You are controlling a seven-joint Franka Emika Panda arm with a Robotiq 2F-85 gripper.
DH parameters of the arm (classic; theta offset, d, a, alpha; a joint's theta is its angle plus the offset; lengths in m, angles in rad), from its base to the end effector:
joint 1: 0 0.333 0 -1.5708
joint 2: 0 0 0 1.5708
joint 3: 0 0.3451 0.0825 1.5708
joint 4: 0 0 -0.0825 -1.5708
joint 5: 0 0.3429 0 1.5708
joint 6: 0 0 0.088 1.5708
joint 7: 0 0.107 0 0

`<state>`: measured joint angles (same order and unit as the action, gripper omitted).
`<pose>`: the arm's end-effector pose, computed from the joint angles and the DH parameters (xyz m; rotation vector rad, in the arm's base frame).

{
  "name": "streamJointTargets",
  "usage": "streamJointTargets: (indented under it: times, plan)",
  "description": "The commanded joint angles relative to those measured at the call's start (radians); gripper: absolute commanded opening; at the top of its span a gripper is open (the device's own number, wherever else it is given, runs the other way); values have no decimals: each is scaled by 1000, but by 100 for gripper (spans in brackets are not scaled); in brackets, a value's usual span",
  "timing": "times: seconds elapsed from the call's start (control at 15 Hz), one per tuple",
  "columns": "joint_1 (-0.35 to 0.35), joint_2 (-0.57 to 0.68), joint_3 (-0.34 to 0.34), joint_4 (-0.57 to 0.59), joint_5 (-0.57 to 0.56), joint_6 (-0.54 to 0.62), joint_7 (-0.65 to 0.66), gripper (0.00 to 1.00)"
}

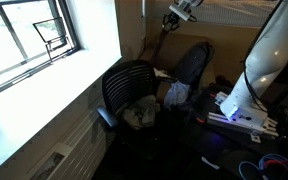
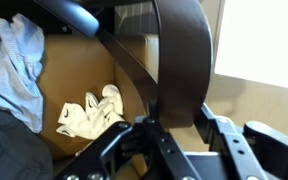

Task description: Put the belt on the couch

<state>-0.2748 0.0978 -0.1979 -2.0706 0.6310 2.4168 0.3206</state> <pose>0.4992 -0.2485 0.4634 -2.2015 1.5333 -0.3806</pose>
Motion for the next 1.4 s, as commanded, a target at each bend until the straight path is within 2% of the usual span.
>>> streamJointTargets:
  times: [0.0, 0.07, 0.13, 0.27, 0.33, 0.6, 0.87, 1.0, 1.13, 1.27, 1.33]
  plan:
    - [-38, 79, -44, 182, 110, 11, 10, 15]
    - [-54, 93, -64, 228, 121, -33, 55, 15]
    - [-93, 97, -50, 266, 205, -170, -150, 15]
    - [-150, 148, -76, 370, 275, -315, -256, 15]
    - [-156, 181, -113, 414, 291, -215, -132, 15]
    - [-262, 334, -151, 591, 431, -113, -242, 15]
    - [-296, 492, -118, 627, 505, 188, -379, 15]
    - [-255, 584, -133, 623, 538, 360, -422, 15]
    - [-222, 657, -137, 611, 515, 519, -408, 15]
    - [-164, 712, -185, 584, 462, 642, -340, 15]
    - [-146, 720, -201, 549, 361, 690, -248, 15]
